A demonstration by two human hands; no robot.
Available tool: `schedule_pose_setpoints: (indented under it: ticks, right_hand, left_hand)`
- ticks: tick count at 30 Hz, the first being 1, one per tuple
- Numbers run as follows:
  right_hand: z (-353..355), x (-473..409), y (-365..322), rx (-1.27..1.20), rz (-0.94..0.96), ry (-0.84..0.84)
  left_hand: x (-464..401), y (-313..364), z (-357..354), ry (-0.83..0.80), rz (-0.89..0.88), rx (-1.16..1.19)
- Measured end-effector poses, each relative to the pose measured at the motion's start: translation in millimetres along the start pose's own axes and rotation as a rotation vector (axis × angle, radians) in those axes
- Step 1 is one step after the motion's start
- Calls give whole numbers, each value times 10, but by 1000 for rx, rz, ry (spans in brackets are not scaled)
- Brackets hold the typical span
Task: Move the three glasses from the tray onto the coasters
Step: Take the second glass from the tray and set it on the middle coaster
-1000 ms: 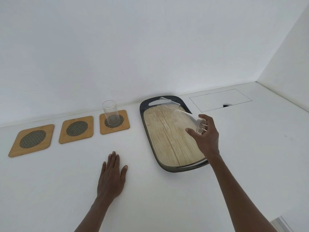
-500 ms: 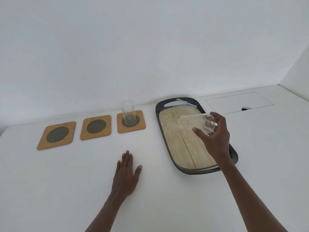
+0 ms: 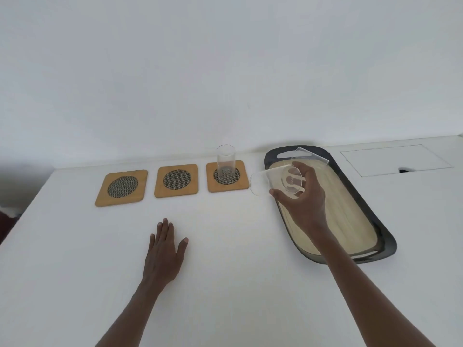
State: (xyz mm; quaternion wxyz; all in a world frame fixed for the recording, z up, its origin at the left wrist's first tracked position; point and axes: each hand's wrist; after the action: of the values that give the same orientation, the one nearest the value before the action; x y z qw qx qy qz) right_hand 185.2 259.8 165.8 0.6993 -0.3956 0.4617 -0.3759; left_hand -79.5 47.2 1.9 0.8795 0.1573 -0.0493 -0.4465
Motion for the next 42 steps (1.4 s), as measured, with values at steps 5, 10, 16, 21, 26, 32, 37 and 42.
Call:
schedule_pose_setpoints:
  ticks: [5, 10, 16, 21, 26, 32, 37, 42]
  right_hand:
    - [-389, -49, -186, -9, 15, -53]
    - [-855, -132, -327, -3, 52, -126]
    - [-1284, -263, -460, 5, 98, -163]
    - [-1640, -408, -470, 27, 125, -188]
    - [-2001, -550, -476, 34, 132, -245]
    - [-2384, -686, -418, 89, 154, -333]
    - [-2684, -820, -308, 169, 147, -401]
    - [-2897, -916, -184, 254, 134, -483]
  left_hand:
    - [-57, -316, 129, 17, 57, -17]
    - [-167, -700, 226, 15, 128, -36]
    - [-244, -902, 248, 33, 177, -45]
    - [-234, -897, 217, 59, 171, -51]
    - [-241, -923, 206, 84, 168, -60]
    - [-230, -934, 188, 93, 169, -57]
    - [-227, -932, 184, 105, 175, -57]
    - [-231, -931, 170, 113, 172, -61]
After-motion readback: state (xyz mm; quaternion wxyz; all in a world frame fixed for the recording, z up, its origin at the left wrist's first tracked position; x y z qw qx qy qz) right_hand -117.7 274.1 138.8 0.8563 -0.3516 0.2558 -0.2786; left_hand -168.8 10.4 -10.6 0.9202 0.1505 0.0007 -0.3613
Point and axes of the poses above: each hand's wrist, its own x-axis away from the middle knuckle, its own z-axis out of the back of the hand, y = z × x, and after that the axes turned 5 degrees about -x, right-handed
